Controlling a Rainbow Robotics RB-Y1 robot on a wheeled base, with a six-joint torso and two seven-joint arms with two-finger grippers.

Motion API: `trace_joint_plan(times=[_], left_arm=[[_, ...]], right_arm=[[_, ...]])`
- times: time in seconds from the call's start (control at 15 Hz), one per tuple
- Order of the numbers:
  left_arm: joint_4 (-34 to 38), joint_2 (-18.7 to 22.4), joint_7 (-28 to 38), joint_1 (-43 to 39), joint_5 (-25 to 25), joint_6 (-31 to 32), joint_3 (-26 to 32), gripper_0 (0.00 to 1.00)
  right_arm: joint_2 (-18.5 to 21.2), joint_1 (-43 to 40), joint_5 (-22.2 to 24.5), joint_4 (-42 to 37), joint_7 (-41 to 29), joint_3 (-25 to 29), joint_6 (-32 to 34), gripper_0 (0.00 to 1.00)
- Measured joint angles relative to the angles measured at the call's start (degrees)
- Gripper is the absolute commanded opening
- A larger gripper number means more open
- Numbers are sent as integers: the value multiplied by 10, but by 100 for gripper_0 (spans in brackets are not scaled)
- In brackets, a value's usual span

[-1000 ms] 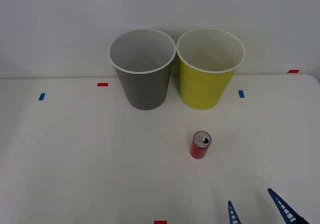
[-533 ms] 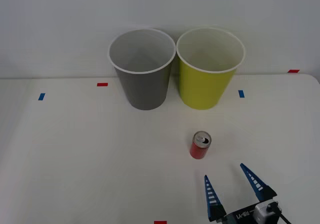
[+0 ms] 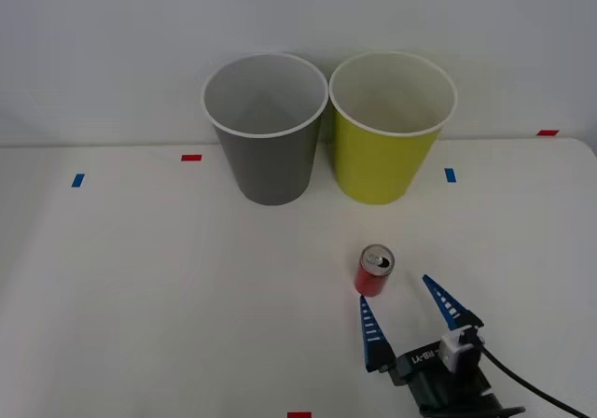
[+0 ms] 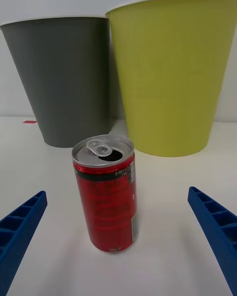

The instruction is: Put cans in the gray bin and PET bottles in the light green bin.

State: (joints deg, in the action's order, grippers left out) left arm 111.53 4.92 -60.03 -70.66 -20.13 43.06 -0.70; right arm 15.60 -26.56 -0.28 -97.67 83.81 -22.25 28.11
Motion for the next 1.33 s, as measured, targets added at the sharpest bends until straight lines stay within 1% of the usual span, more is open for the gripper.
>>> trace_joint_plan(times=[0.13, 0.33, 0.67, 0.73, 0.8, 0.87, 0.93, 1.07, 1.2, 1.33], left_arm=[[0, 0, 0, 0, 0, 0, 0, 100], [0, 0, 0, 0, 0, 0, 0, 100], [0, 0, 0, 0, 0, 0, 0, 100], [0, 0, 0, 0, 0, 0, 0, 100], [0, 0, 0, 0, 0, 0, 0, 100], [0, 0, 0, 0, 0, 0, 0, 100], [0, 0, 0, 0, 0, 0, 0, 100], [0, 0, 0, 0, 0, 0, 0, 100], [0, 0, 0, 0, 0, 0, 0, 100], [0, 0, 0, 0, 0, 0, 0, 100]], right_arm=[[-15, 31, 0, 24, 1, 1, 1, 100], [-27, 67, 1, 55, 2, 5, -1, 100], [-32, 96, 1, 81, 2, 8, -9, 100], [-33, 100, 1, 82, 2, 8, -14, 90], [-34, 103, 1, 82, 2, 8, -16, 46], [-36, 104, 1, 82, 3, 8, -17, 18], [-38, 105, 1, 82, 2, 8, -17, 13], [-39, 106, -2, 82, 2, 7, -17, 7], [-40, 107, -6, 82, -1, 5, -17, 4], [-40, 107, -8, 81, -3, 6, -20, 2]])
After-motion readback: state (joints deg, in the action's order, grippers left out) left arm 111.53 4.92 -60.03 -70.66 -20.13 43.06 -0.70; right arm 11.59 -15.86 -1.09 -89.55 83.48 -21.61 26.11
